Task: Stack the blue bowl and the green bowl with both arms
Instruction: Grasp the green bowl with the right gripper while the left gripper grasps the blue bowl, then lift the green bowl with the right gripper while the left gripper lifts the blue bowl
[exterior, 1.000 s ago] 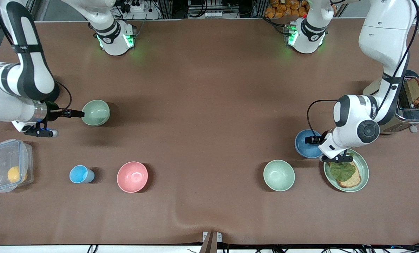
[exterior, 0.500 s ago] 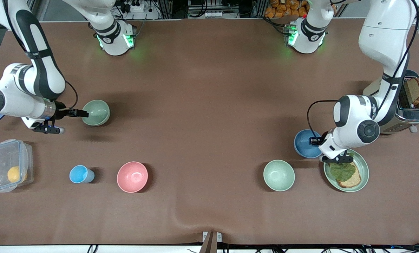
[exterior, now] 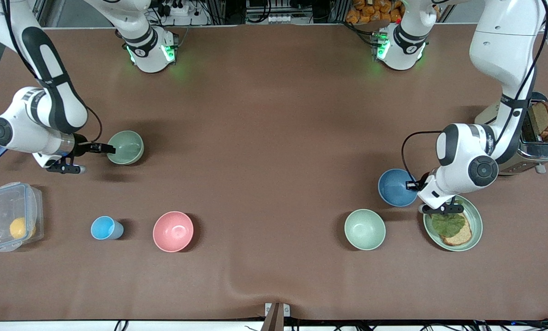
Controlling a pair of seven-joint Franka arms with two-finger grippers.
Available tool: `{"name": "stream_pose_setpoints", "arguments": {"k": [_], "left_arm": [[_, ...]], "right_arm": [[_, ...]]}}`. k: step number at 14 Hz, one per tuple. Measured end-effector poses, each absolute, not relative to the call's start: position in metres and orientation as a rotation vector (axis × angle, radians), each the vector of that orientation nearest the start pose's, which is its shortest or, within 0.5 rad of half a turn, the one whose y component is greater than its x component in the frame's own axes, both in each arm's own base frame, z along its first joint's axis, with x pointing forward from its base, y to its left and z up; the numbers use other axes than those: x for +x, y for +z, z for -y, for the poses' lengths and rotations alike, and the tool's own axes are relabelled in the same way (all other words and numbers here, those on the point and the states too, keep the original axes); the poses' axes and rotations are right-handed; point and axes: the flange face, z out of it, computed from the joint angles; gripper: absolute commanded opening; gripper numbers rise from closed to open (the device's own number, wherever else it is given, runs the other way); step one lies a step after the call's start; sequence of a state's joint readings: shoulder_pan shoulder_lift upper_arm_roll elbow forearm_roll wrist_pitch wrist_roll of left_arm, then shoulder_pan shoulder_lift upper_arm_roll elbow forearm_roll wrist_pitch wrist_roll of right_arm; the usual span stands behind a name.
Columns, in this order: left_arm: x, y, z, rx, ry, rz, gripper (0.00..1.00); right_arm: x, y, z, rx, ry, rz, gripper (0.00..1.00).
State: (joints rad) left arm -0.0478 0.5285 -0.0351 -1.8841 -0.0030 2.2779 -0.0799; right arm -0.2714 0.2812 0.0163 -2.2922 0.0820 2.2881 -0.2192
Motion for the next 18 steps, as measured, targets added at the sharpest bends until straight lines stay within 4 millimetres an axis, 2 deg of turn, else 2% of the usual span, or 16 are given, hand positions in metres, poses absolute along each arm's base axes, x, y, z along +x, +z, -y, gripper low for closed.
{"name": "stream_pose_setpoints", "arguments": {"k": [2,3,4,9,12,15,17,18], "left_arm": [[0.621,0.219,0.049,-3.145,0.197,0.009,0.0],[0.624,0.223,0.047,-3.146,0.179,0.017,0.0],[0.627,0.226,0.044,-3.147,0.16,0.027,0.0],[0.636,0.252,0.033,-3.151,0.085,0.078,0.0],[0.639,0.27,0.022,-3.152,0.04,0.105,0.0],[0.639,0.279,0.02,-3.153,0.019,0.112,0.0],[0.64,0.281,0.02,-3.153,0.014,0.114,0.0],[0.64,0.281,0.021,-3.153,0.013,0.12,0.0]], "right_arm": [[0.478,0.202,0.12,-2.985,0.409,-0.139,0.2],[0.477,0.202,0.119,-2.984,0.411,-0.137,0.05],[0.477,0.201,0.119,-2.983,0.414,-0.136,0.0],[0.475,0.203,0.115,-2.971,0.45,-0.124,0.0],[0.481,0.218,0.1,-2.968,0.462,-0.079,0.0],[0.502,0.271,0.056,-2.951,0.5,-0.09,0.0],[0.515,0.31,0.008,-2.958,0.479,-0.183,0.0],[0.519,0.325,-0.023,-2.962,0.459,-0.231,0.0]]}}
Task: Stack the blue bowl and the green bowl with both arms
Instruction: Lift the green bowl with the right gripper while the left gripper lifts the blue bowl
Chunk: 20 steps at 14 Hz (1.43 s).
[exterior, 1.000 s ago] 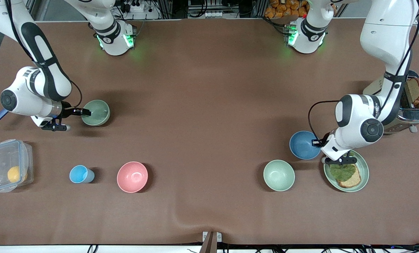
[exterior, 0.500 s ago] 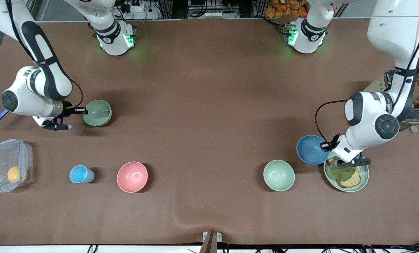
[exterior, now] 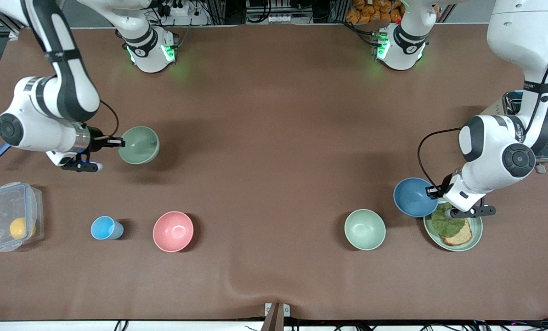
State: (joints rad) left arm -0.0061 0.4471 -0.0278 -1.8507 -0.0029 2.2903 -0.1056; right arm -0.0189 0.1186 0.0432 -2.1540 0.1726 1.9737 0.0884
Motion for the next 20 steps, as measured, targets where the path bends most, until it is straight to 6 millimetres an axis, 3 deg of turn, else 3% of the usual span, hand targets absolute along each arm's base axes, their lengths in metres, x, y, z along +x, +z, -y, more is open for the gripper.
{"name": "stream_pose_setpoints", "arguments": {"k": [2,5,8,11,14,17,20], "left_arm": [[0.64,0.281,0.021,-3.152,0.013,0.14,0.0],[0.64,0.284,0.022,-3.153,0.006,0.145,0.0],[0.638,0.292,0.022,-3.151,0.02,0.162,0.0],[0.631,0.304,0.022,-3.143,0.088,0.189,0.0],[0.621,0.319,0.023,-3.121,0.181,0.298,0.0],[0.608,0.336,0.029,-3.12,0.227,0.414,0.0],[0.583,0.345,0.032,-3.12,0.258,0.445,0.0]], "right_arm": [[0.517,0.34,-0.094,-2.99,0.438,-0.316,0.0],[0.499,0.341,-0.197,-3.017,0.361,-0.49,0.0],[0.478,0.32,-0.268,-2.991,0.326,-0.635,0.0],[0.459,0.291,-0.318,-2.909,0.351,-0.777,0.0],[0.444,0.264,-0.352,-2.821,0.36,-0.928,0.0],[0.432,0.242,-0.375,-2.745,0.373,-1.001,0.0],[0.425,0.226,-0.387,-2.711,0.366,-1.035,0.0]]}}
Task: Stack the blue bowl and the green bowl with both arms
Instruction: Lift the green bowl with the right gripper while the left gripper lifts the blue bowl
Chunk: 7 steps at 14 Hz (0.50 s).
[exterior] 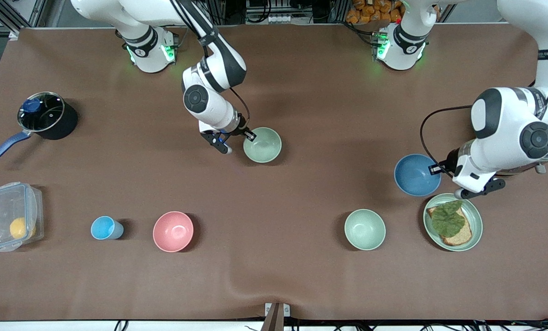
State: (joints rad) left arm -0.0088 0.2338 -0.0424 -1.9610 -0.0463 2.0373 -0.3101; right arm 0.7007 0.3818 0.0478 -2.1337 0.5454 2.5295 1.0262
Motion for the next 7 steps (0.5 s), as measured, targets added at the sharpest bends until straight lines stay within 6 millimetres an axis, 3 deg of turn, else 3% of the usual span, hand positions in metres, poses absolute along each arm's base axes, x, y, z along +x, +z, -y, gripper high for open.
{"name": "stream_pose_setpoints", "arguments": {"k": [1,2,3,4,7], "left_arm": [[0.575,0.346,0.031,-3.117,0.267,0.446,0.0],[0.568,0.346,0.031,-3.115,0.275,0.446,0.0],[0.564,0.346,0.031,-3.113,0.28,0.447,0.0],[0.562,0.345,0.031,-3.112,0.283,0.447,0.0],[0.562,0.345,0.032,-3.131,0.29,0.474,0.0]], "right_arm": [[0.423,0.222,-0.389,-2.706,0.364,-1.043,0.0],[0.421,0.219,-0.392,-2.696,0.364,-1.055,0.29],[0.419,0.216,-0.394,-2.687,0.368,-1.067,0.68],[0.418,0.214,-0.395,-2.677,0.374,-1.082,1.0],[0.419,0.216,-0.396,-2.66,0.38,-1.104,1.0]]}}
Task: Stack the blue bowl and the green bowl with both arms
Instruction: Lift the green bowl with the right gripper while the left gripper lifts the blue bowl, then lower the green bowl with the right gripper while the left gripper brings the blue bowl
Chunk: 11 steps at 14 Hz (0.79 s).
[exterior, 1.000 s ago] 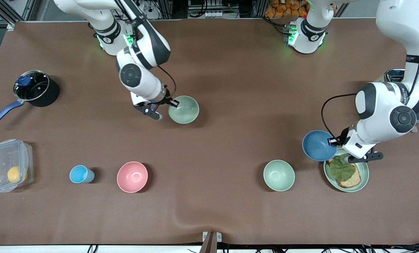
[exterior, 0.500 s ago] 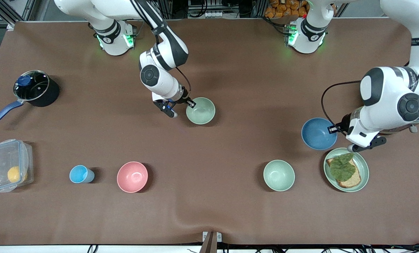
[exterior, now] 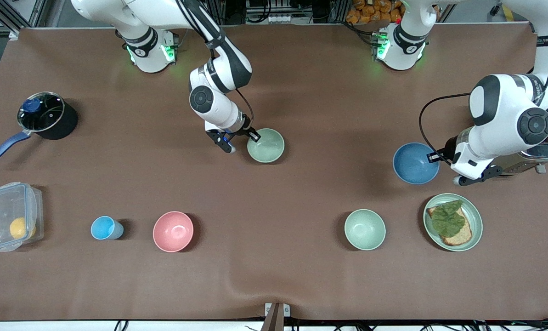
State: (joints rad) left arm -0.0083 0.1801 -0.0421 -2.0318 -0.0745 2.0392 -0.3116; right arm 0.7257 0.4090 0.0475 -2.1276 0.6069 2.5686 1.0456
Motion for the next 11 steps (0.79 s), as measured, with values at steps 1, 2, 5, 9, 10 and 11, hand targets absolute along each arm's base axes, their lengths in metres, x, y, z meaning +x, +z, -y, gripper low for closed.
{"name": "stream_pose_setpoints", "arguments": {"k": [1,2,5,9,10,11], "left_arm": [[0.562,0.345,0.033,-3.139,0.293,0.483,0.0],[0.562,0.345,0.036,-3.146,0.295,0.485,0.0],[0.56,0.347,0.075,-3.181,0.305,0.453,0.0],[0.553,0.353,0.138,-3.242,0.323,0.487,0.0],[0.552,0.355,0.151,-3.254,0.326,0.529,0.0],[0.551,0.355,0.166,-3.255,0.333,0.558,0.0]], "right_arm": [[0.421,0.218,-0.398,-2.653,0.379,-1.109,1.0],[0.423,0.221,-0.399,-2.643,0.379,-1.121,1.0],[0.432,0.235,-0.407,-2.582,0.476,-1.288,1.0],[0.477,0.269,-0.386,-2.508,0.649,-1.444,1.0],[0.492,0.274,-0.371,-2.483,0.661,-1.47,1.0],[0.505,0.276,-0.355,-2.462,0.661,-1.487,1.0]]}}
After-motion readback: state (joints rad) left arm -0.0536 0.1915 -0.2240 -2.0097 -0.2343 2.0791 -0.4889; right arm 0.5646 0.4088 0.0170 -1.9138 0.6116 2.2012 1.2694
